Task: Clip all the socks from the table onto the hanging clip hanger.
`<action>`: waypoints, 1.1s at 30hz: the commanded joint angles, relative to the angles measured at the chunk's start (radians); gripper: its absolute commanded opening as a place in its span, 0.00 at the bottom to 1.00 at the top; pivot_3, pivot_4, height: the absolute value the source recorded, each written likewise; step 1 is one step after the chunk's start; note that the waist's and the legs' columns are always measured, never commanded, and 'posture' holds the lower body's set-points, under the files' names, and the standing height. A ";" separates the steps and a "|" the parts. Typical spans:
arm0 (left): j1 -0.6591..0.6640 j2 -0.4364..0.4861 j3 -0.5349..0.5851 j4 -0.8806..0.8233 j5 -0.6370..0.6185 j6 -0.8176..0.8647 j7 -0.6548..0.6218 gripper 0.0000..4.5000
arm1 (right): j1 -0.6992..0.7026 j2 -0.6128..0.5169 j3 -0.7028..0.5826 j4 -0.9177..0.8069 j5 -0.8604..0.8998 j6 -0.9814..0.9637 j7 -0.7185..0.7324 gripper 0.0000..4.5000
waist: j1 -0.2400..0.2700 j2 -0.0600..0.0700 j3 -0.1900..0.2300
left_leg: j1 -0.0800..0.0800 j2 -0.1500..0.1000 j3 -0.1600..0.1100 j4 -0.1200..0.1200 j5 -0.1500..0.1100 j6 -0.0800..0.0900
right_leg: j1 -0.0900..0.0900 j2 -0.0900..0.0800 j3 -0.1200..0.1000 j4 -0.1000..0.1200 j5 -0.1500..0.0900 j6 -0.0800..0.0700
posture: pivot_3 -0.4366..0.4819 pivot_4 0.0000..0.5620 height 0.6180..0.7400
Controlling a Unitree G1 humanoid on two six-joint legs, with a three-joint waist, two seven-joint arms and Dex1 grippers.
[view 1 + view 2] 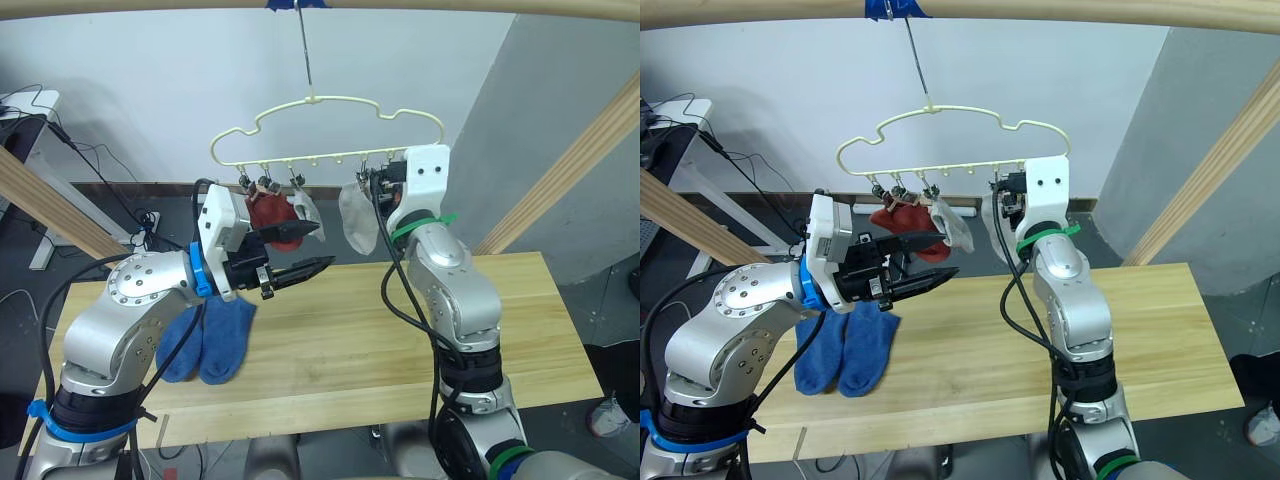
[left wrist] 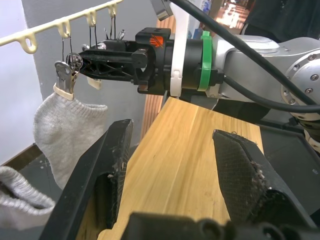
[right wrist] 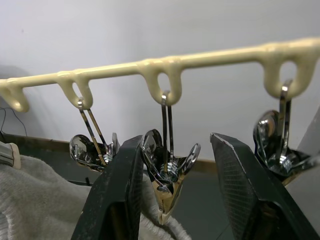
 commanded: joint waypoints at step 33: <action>-0.016 -0.002 -0.006 -0.010 0.002 -0.017 -0.007 0.62 | -0.030 0.107 0.025 -0.175 0.152 0.118 -0.182 0.48 | -0.001 0.000 0.000 | 0.000 0.000 0.000 0.000 0.000 0.000 | 0.000 0.000 0.000 0.000 0.000 0.000 | 0.31 0.44 1.00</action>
